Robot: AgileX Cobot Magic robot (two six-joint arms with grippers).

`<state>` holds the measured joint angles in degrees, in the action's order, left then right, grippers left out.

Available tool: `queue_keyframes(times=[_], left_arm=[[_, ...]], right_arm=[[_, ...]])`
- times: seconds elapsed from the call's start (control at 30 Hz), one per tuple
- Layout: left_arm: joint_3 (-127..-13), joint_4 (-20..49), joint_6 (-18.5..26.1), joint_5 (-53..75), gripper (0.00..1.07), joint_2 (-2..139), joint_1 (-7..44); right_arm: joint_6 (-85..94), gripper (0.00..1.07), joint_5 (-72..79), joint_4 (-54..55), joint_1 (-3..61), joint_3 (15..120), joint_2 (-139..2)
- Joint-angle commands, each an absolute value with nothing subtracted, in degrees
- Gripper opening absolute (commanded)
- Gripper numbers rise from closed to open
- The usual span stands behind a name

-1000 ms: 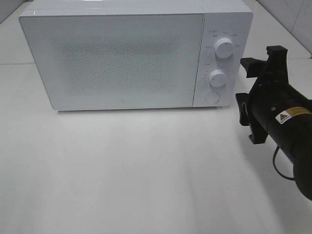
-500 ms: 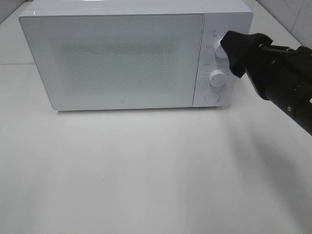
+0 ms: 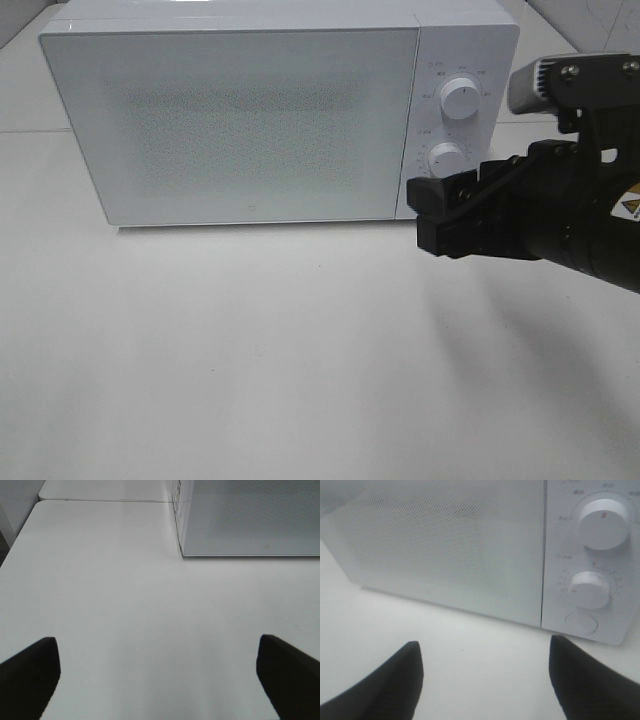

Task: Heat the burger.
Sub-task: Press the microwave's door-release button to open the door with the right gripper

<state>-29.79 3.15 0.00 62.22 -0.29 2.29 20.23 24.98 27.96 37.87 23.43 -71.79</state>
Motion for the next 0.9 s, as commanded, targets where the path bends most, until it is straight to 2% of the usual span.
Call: queue_keyframes(times=[0.03, 0.17, 0.3, 0.37, 0.5, 0.57, 0.73, 0.8, 0.83, 0.9], left_arm=[[-29.56, 3.32, 0.00, 61.42, 1.01, -1.20, 2.64], [-29.56, 3.32, 0.00, 61.42, 1.01, -1.20, 2.64], [-29.56, 3.32, 0.00, 61.42, 1.01, -1.20, 2.64], [-29.56, 3.32, 0.00, 61.42, 1.01, -1.20, 2.64], [-29.56, 3.32, 0.00, 61.42, 1.01, -1.20, 2.64], [-29.56, 3.32, 0.00, 61.42, 1.01, -1.20, 2.64], [-29.56, 3.32, 0.00, 61.42, 1.01, -1.20, 2.64], [-29.56, 3.32, 0.00, 61.42, 1.00, -1.20, 2.64], [-29.56, 3.32, 0.00, 61.42, 1.00, -1.20, 2.64], [-29.56, 3.32, 0.00, 61.42, 1.00, -1.20, 2.64]], right_arm=[[26.87, 0.71, 13.58, 26.53, 37.93, 26.81, -71.22], [26.47, 0.71, 6.99, 22.57, 37.93, 28.82, -71.22], [15.81, 0.71, -3.61, 12.95, 37.76, 32.26, -71.22], [13.12, 0.71, -5.33, 11.46, 36.84, 33.06, -71.22], [-2.46, 0.71, -17.70, 3.09, 29.97, 36.90, -71.22], [-4.47, 0.72, -20.00, 1.55, 28.71, 37.70, -71.22], [-9.22, 0.82, -28.30, -2.23, 23.84, 40.79, -71.22], [-11.63, 0.86, -31.34, -2.58, 18.85, 41.14, -71.22], [-11.63, 0.86, -31.34, -2.58, 18.85, 41.14, -71.22], [-12.32, 0.86, -33.86, -3.32, 12.72, 41.14, -71.22]])
